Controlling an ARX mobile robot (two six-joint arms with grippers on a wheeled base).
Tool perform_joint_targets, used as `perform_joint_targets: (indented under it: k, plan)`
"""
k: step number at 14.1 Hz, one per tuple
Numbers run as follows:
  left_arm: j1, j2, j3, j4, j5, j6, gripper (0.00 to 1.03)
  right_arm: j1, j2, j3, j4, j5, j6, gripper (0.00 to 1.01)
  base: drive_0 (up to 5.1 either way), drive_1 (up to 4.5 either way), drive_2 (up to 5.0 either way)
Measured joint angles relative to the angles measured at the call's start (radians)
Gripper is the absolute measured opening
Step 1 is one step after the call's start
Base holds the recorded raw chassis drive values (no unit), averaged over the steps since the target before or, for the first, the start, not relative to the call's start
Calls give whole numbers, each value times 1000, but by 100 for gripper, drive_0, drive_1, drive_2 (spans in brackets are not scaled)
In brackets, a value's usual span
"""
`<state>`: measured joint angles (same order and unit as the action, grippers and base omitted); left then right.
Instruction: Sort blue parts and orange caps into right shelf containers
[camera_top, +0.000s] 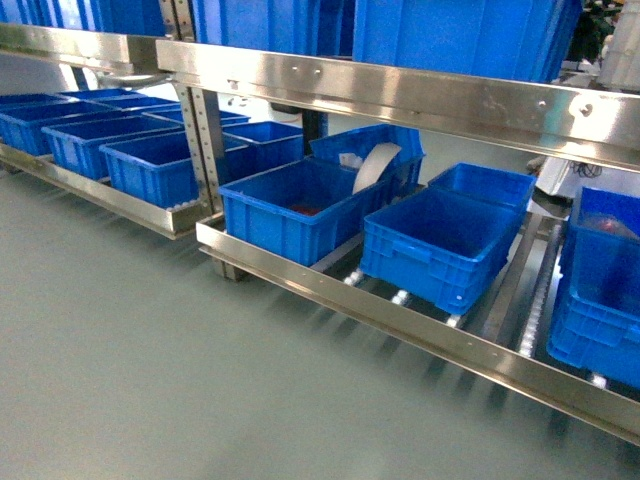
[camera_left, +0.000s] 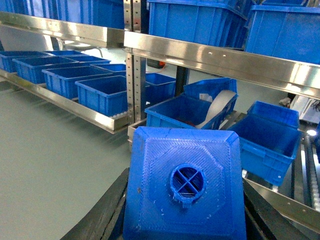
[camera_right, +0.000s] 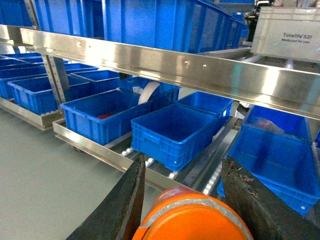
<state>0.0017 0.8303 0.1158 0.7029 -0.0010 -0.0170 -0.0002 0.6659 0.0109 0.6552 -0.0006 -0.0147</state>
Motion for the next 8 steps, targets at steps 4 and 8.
perform_joint_targets:
  k: [4, 8]
  plan:
    - [0, 0, 0, 0, 0, 0, 45, 0, 0, 0, 0, 0, 0, 41, -142, -142, -142]
    - [0, 0, 0, 0, 0, 0, 45, 0, 0, 0, 0, 0, 0, 41, -142, -142, -142]
